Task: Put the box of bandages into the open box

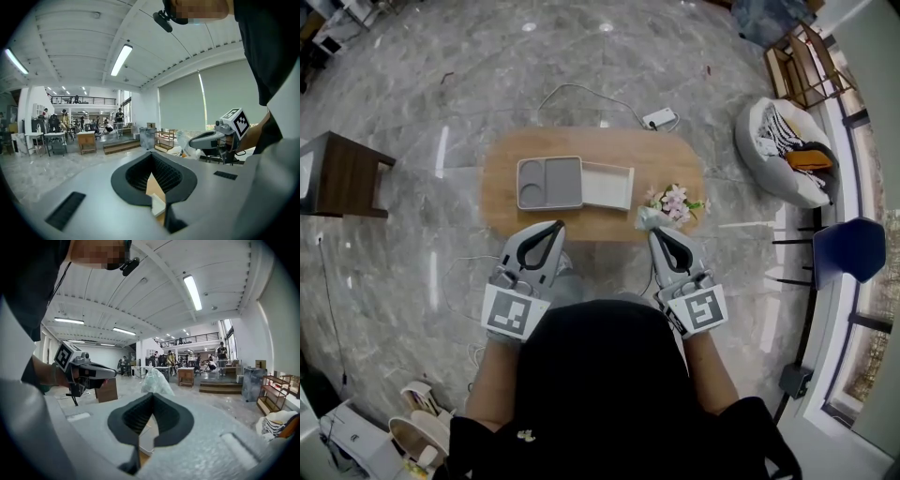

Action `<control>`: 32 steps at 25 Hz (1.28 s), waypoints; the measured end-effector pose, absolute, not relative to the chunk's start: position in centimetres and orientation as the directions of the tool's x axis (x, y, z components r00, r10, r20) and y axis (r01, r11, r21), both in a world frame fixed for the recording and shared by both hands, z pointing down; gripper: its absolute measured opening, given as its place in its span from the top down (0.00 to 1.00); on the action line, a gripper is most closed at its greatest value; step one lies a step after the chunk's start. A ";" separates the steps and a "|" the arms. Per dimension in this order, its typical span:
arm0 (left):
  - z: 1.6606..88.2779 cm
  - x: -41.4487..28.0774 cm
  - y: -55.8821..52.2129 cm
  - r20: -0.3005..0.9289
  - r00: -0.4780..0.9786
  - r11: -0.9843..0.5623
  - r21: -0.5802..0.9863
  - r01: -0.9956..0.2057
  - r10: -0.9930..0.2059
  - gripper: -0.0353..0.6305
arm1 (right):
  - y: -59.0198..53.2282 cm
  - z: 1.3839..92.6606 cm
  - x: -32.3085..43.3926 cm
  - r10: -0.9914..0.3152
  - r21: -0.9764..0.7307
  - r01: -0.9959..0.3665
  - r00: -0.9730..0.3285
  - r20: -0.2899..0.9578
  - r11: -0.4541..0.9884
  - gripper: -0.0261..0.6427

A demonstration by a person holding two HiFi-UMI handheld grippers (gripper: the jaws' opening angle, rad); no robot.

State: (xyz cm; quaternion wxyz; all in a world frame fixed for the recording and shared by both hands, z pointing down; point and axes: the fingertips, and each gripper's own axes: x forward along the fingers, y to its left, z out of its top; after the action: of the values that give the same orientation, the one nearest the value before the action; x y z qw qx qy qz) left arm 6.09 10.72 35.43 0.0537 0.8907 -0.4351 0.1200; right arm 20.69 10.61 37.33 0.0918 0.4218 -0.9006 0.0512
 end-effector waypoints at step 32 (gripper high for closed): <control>39.3 -7.9 0.5 0.357 0.519 -0.526 0.086 -0.846 -0.777 0.93 | -3.5 47.6 7.8 -0.622 -0.107 -0.725 -0.648 0.439 0.680 0.97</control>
State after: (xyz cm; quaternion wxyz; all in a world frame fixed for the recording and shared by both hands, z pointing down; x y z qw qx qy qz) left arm -7.91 0.47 39.28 0.1251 0.8625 -0.4704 0.1385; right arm 7.80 -3.54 47.56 0.1870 0.3755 -0.8973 0.1376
